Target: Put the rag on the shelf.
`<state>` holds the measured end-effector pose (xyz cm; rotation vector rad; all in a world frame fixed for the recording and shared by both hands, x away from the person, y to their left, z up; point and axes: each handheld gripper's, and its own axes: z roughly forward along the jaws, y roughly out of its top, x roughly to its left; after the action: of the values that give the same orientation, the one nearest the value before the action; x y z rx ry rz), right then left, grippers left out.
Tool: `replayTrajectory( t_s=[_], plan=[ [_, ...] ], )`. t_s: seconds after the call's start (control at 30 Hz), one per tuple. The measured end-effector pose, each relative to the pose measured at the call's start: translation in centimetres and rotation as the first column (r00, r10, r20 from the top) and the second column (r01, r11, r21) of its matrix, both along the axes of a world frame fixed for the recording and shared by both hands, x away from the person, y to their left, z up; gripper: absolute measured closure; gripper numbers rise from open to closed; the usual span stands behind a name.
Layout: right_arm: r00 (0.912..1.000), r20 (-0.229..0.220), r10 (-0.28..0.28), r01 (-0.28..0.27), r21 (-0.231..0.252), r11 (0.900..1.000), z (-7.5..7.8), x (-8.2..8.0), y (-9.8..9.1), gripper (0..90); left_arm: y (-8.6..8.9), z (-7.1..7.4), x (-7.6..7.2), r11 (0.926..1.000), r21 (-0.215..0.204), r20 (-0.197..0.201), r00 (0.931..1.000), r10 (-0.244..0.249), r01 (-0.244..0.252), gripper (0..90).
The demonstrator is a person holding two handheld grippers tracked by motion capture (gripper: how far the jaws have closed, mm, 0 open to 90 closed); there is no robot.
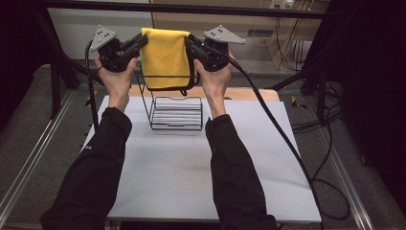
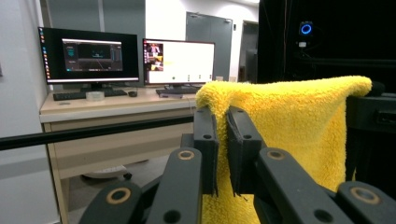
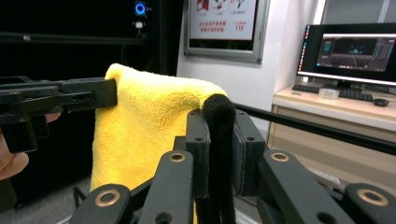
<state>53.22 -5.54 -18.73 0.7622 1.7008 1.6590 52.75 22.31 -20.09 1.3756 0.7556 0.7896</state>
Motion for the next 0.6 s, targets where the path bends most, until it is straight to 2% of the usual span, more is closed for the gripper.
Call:
replayTrajectory(
  t_s=[0.1, 0.23, 0.27, 0.33, 0.6],
  plan=[
    [1.0000, -0.003, 0.009, -0.009, -0.012, 0.9999, -0.4, -0.2, 0.0, 79.9, 0.3, -0.5, -0.4, 0.9998, -0.010, -0.001, 0.9999, -0.017, 0.017, 82.9],
    [0.9999, 0.001, 0.017, -0.017, -0.018, 0.9997, -0.5, -0.7, -0.1, 79.7, 0.4, -0.5, -1.3, 0.9996, 0.014, 0.004, 0.9997, -0.025, 0.024, 82.8],
    [0.9999, -0.003, 0.017, -0.017, -0.019, 0.9997, -0.5, -0.9, -0.1, 79.6, 0.4, -0.5, -1.5, 0.9995, 0.022, 0.018, 0.9996, -0.023, 0.023, 82.8],
    [0.9998, -0.002, 0.020, -0.020, -0.037, 0.9991, -0.5, -1.2, -0.2, 79.4, 0.4, -0.6, -1.9, 0.9991, 0.033, -0.006, 0.9996, -0.026, 0.027, 82.6],
    [0.9994, -0.015, 0.031, -0.032, -0.081, 0.9962, -0.9, -1.9, -0.2, 79.3, 0.5, -1.2, -2.4, 0.9970, 0.071, -0.026, 0.9992, -0.029, 0.031, 82.4]
  ],
)
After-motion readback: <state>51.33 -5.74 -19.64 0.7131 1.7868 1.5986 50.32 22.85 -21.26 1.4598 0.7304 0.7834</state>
